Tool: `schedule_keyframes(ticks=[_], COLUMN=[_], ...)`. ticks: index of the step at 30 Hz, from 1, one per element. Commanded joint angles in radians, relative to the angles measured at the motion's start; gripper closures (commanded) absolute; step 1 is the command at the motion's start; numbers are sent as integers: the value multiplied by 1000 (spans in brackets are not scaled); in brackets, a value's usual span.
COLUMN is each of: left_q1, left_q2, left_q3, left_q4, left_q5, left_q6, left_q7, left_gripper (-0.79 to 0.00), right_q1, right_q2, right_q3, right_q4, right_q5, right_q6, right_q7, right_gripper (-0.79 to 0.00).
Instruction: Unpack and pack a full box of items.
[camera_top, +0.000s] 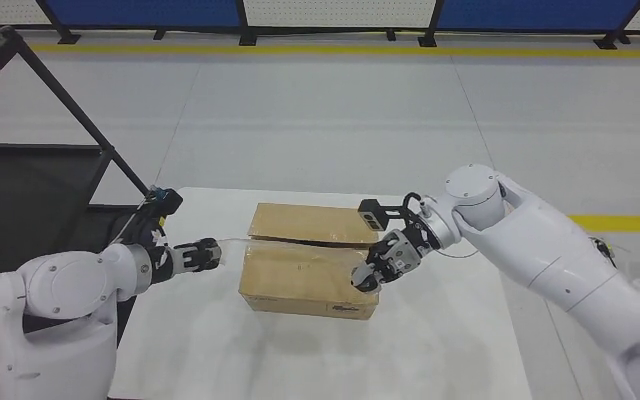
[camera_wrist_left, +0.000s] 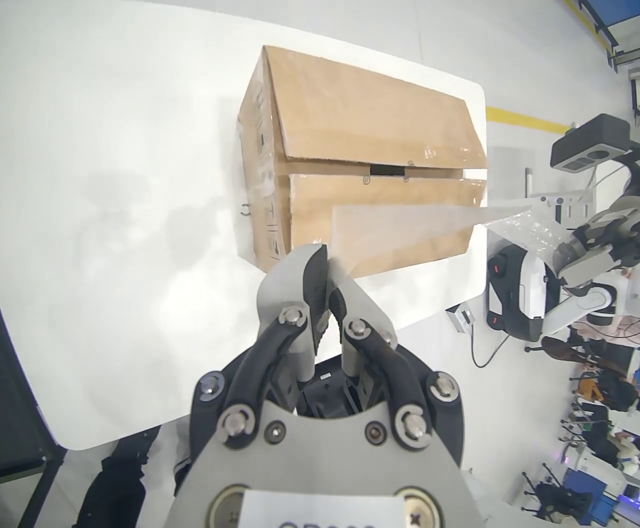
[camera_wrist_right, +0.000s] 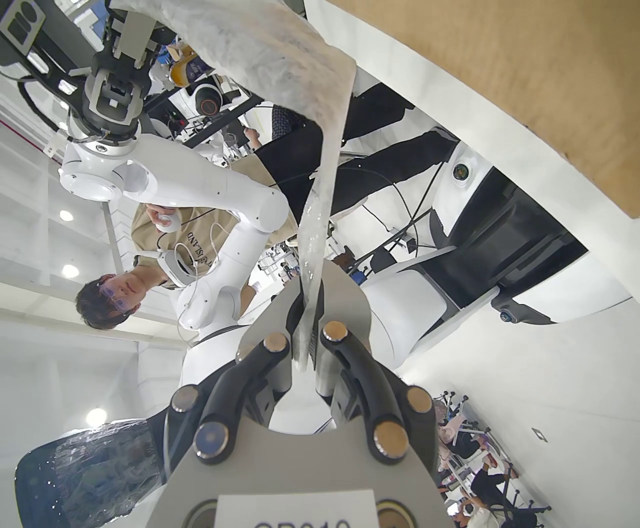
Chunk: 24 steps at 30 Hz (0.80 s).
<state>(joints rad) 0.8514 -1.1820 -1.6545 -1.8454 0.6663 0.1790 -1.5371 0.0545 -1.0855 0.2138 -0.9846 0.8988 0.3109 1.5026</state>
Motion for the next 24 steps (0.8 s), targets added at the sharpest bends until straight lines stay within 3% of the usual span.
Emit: schedule_keyframes(ticks=[1,11,24], left_q1=[-23,-115,-122], left_q2=[11,71,81], left_q3=[19,123,142], left_q4=[39,205,247], left_q5=[2,-66,-85], left_q6=[21,105,111], left_q7=[1,1,24], left_gripper=[0,0,0], right_q1=[6,18,0], right_q2=[-18,-125,-123], right_q3=[-11,-44,-18], right_q4=[34,200,199], right_q5=[-2,-24,4], right_q6=[-4,0,24], right_q7=[10,7,-33], right_gripper=[0,0,0])
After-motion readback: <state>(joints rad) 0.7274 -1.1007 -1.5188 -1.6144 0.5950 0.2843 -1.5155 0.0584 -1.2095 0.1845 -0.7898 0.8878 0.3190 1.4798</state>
